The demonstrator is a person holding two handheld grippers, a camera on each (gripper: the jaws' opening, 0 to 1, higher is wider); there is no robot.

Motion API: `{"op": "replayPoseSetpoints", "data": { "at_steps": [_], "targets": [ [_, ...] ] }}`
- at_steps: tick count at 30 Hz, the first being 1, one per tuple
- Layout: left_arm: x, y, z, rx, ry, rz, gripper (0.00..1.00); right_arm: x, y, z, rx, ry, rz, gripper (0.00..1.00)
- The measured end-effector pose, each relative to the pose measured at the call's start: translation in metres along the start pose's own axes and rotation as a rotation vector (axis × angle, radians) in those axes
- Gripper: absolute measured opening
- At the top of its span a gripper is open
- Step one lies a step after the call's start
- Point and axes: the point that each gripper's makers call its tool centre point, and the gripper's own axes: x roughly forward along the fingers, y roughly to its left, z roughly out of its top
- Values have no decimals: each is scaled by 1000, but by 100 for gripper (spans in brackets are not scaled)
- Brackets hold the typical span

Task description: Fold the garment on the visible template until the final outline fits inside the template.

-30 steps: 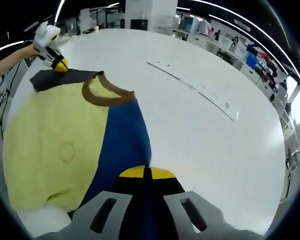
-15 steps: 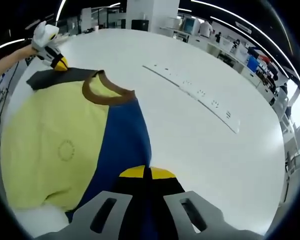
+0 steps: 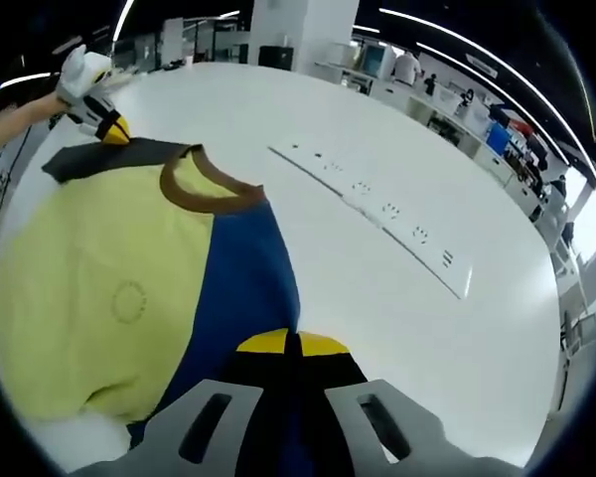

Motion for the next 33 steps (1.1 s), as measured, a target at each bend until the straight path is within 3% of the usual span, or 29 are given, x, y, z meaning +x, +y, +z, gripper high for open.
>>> {"op": "replayPoseSetpoints", "data": {
  "at_steps": [7, 13, 22, 33],
  "targets": [
    [1, 3, 1, 0, -5, 3, 0, 5, -6, -1, -9, 7, 1, 2],
    [2, 4, 1, 47, -3, 5, 0, 7, -7, -2, 1, 4, 2, 2],
    [0, 3, 3, 58, -3, 12, 3, 4, -6, 1, -17, -15, -24, 10],
    [-21, -5, 26, 3, -92, -13, 16, -21, 3, 14, 8, -77, -37, 19]
  ]
}}
